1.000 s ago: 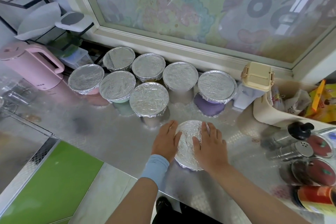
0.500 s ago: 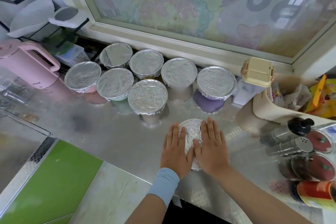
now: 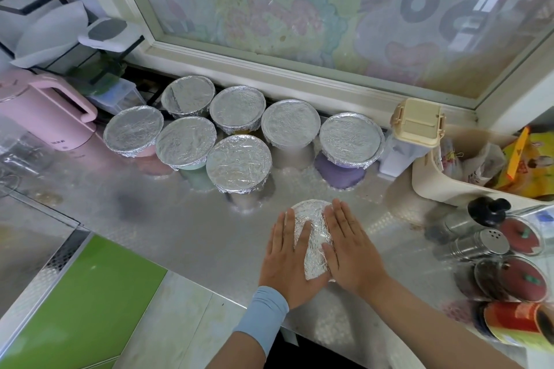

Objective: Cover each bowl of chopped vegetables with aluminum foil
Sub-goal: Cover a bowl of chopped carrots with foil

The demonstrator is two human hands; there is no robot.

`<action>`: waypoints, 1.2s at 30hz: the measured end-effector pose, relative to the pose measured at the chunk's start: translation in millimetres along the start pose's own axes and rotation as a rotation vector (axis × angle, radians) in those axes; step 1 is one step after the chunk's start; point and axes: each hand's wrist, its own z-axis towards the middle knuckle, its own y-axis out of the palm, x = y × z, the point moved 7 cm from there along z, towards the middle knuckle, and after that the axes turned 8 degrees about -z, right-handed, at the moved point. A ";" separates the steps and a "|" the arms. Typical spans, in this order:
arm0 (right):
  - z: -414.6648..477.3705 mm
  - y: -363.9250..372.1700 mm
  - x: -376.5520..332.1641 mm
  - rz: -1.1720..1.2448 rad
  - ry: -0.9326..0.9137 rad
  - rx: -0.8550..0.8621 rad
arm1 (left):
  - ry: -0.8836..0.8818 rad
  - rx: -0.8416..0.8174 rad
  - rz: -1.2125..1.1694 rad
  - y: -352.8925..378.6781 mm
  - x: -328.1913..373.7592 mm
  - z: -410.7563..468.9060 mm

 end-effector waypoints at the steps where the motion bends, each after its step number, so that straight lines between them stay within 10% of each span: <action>1: 0.0 -1.2 2.0 0.019 -0.007 0.008 | 0.005 -0.015 -0.001 0.0 -0.7 0.0; 18: 5.1 -1.7 5.8 0.009 -0.087 -0.008 | 0.059 -0.252 0.111 12.8 31.8 33.8; 36: 23.3 -10.2 -9.7 -0.025 0.071 -0.039 | 0.073 -0.079 0.029 -3.6 -3.6 48.8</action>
